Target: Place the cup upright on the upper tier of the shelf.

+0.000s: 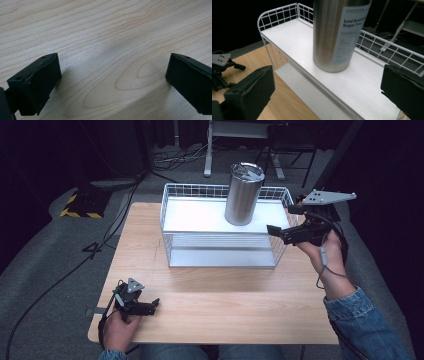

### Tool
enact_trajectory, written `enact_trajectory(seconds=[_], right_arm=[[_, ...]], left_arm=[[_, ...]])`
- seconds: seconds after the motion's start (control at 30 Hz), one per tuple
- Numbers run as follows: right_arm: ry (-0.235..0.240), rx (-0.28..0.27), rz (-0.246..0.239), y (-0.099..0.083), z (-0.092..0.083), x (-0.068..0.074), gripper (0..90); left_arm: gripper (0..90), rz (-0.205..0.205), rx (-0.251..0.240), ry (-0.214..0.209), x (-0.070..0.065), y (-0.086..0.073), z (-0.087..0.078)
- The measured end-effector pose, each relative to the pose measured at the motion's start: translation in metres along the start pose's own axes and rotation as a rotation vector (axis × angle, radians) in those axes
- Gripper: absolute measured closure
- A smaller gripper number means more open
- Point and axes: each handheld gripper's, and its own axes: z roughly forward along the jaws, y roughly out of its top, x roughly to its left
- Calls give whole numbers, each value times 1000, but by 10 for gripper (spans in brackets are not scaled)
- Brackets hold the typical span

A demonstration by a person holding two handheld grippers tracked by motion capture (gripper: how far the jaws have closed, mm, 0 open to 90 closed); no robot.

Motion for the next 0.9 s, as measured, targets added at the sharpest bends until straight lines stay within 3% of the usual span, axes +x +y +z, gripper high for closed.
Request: enact_trajectory(seconds=[0.13, 0.5, 0.9], right_arm=[[-2, 12, 1, -8, -3, 0, 0], [19, 73, 43, -60, -7, 4, 0], [38, 123, 26, -102, -5, 16, 0]], left_arm=[[5, 0, 0, 0, 0, 0, 0], [5, -1, -1, 2, 0, 0, 0], [5, -2, -1, 3, 0, 0, 0]])
